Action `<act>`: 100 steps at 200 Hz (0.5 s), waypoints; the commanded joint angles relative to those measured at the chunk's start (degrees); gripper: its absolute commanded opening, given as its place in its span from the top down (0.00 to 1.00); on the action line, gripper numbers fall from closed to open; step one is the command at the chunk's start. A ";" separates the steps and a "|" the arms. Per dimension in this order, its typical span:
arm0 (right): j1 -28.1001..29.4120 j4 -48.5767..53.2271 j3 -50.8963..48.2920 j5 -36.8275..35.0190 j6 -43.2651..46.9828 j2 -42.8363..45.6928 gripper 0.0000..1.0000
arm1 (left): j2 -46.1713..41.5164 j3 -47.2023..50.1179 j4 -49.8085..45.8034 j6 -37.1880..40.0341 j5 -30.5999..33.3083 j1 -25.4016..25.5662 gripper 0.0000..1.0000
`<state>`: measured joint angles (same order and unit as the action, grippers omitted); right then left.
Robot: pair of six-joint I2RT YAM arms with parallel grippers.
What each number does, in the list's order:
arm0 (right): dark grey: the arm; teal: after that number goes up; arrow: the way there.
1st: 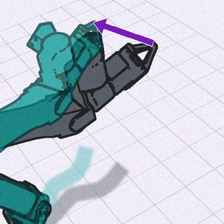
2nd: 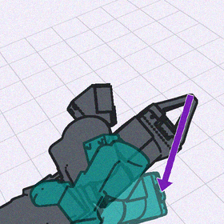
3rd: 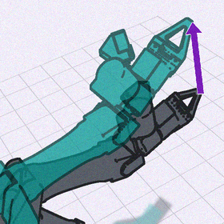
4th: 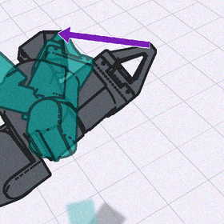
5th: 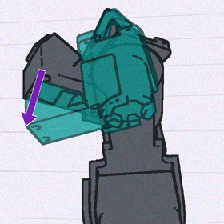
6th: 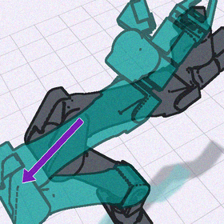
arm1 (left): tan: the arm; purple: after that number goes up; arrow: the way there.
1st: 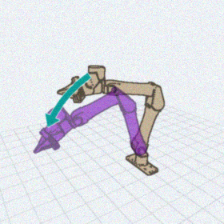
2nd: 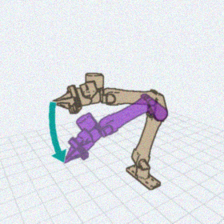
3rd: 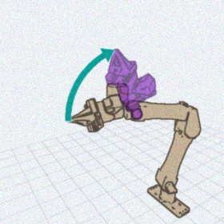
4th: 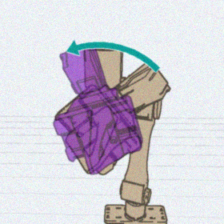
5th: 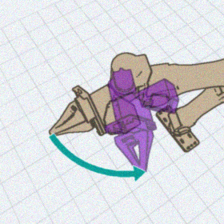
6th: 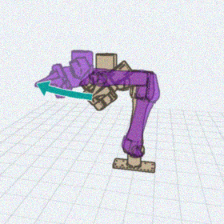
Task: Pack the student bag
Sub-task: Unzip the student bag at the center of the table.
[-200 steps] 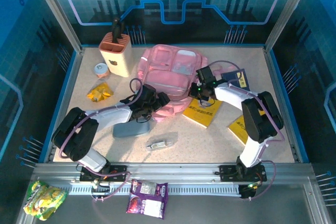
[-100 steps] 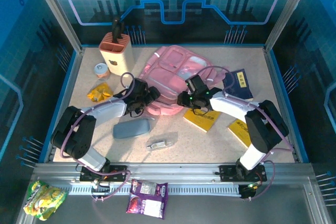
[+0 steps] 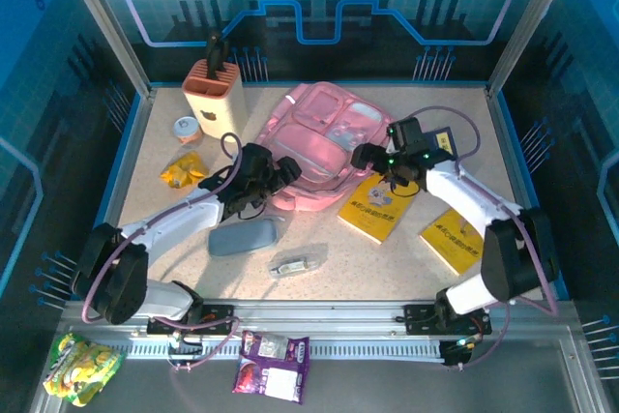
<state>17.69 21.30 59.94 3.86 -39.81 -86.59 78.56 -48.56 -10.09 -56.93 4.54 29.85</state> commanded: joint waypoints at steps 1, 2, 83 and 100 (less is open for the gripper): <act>-3.99 2.09 2.59 4.42 3.08 -4.66 0.02 | -0.81 0.82 -0.10 -2.86 -1.66 2.55 0.01; -4.12 1.82 2.57 4.46 3.21 -4.83 0.02 | -0.75 0.74 -0.15 -2.94 -1.69 2.70 0.01; -9.17 -10.52 8.82 10.37 3.33 -20.05 0.31 | 11.96 -6.03 9.31 -1.42 -7.32 11.92 0.01; -9.21 -11.05 9.94 9.58 3.93 -21.30 0.42 | 14.52 -7.40 7.87 -0.53 -7.20 11.49 0.01</act>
<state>8.93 13.08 67.20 11.38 -36.93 -105.95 89.95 -53.08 -3.53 -59.46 -0.97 41.50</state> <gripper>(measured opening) 0.643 0.992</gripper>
